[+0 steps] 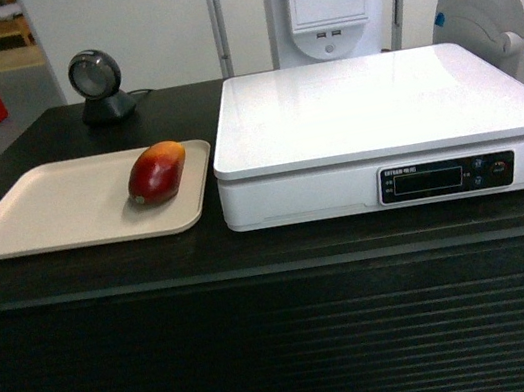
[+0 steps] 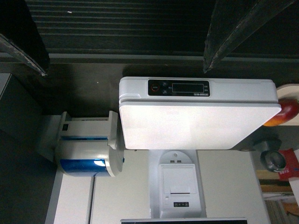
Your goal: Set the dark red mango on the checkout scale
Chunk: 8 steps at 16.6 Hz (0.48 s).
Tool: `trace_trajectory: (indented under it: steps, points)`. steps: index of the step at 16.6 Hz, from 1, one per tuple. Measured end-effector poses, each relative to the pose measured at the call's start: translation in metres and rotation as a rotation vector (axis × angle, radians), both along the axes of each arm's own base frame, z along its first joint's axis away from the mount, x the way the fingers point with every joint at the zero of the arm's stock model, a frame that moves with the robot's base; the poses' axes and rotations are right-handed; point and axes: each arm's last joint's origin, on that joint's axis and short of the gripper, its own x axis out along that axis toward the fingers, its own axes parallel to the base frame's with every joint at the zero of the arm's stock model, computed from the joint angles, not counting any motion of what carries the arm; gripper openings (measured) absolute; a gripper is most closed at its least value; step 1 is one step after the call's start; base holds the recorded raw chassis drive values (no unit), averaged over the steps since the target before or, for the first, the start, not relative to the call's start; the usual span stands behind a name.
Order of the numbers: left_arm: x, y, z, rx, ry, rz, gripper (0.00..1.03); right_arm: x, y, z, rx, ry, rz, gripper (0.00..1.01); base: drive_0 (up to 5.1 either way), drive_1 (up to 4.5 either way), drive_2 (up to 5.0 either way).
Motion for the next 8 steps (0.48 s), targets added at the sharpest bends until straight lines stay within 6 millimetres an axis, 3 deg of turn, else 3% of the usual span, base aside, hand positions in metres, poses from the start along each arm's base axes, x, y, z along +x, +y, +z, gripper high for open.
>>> trace_trajectory:
  steps: [8]
  points:
    - [0.0, 0.0, 0.0, 0.0, 0.0, 0.0, 0.98, 0.0, 0.0, 0.0, 0.0, 0.0, 0.0, 0.98, 0.0, 0.0, 0.0]
